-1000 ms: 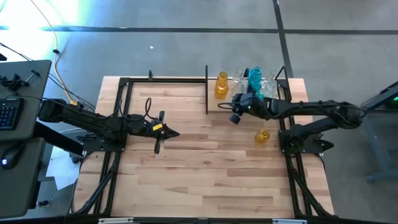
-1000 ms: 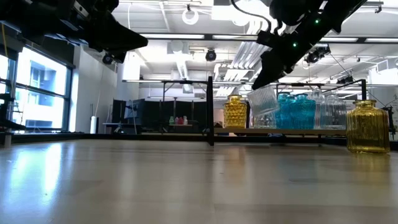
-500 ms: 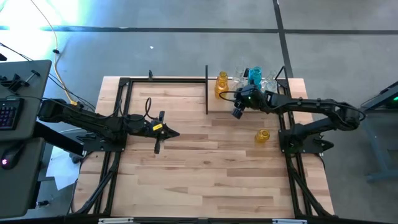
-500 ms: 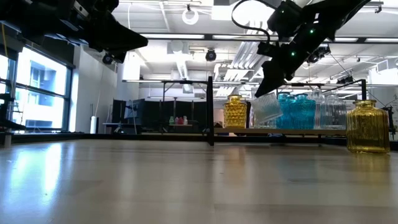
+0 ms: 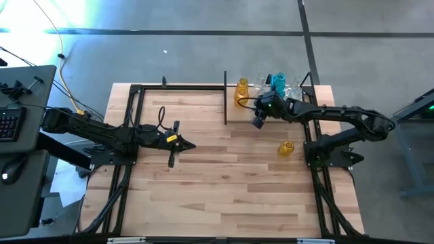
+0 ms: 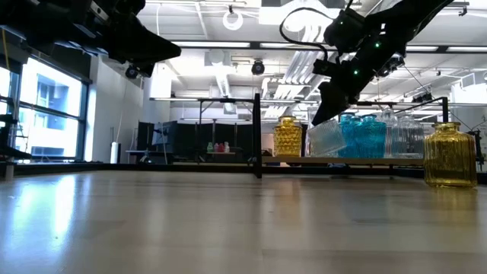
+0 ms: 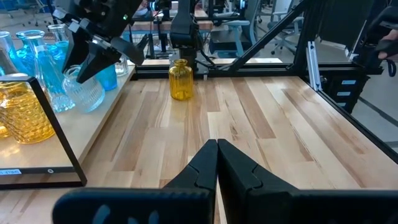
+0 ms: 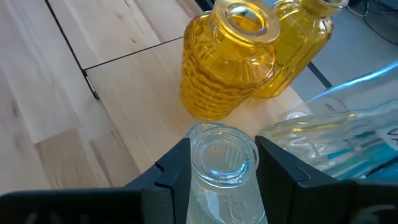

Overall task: Sort vases onto shelf
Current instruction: Put the transparent vase on the shelf aligned with the other transparent vase

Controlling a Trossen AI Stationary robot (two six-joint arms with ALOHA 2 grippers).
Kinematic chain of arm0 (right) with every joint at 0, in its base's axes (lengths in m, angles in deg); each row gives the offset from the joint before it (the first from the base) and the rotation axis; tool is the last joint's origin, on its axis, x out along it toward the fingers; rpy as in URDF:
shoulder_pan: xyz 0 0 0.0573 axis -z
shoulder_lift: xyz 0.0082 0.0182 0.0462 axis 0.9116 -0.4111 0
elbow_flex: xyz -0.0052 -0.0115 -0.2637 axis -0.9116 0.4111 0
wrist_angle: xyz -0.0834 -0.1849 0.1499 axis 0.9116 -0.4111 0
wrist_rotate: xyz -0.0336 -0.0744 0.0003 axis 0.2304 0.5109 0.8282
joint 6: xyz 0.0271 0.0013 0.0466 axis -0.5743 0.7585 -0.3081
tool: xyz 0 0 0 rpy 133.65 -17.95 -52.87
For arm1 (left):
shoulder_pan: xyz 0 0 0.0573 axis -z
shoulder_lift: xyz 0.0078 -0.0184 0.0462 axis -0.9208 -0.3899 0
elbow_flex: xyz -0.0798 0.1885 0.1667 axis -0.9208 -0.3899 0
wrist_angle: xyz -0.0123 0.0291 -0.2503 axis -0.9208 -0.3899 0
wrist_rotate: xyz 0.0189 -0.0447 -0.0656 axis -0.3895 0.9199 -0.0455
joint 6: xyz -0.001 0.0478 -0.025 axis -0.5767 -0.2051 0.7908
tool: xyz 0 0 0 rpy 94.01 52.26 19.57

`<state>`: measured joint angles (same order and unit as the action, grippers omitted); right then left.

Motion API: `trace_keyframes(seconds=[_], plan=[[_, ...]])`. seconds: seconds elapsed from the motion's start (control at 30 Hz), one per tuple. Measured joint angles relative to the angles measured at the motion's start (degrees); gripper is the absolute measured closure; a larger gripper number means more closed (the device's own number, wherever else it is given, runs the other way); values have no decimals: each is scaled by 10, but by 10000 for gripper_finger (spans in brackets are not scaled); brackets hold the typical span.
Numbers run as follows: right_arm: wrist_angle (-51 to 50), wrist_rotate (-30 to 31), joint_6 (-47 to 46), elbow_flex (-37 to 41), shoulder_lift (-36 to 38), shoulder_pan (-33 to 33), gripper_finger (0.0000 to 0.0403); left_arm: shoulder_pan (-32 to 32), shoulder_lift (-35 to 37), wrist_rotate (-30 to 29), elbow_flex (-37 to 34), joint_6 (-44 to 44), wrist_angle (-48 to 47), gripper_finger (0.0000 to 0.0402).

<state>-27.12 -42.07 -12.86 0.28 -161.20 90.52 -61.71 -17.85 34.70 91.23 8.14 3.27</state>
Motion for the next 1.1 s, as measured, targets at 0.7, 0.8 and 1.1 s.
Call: trace_keyframes(seconds=[0.7, 0.8, 1.1], plan=[[-4, 43, 5, 0, 12, -5, 208, 0, 0, 0, 0, 0, 0, 401], [-4, 54, 5, 0, 32, -14, 208, 0, 0, 0, 0, -1, 0, 401], [-2, 59, 3, -1, 35, -69, 302, 0, 0, 0, 0, -1, 0, 401]])
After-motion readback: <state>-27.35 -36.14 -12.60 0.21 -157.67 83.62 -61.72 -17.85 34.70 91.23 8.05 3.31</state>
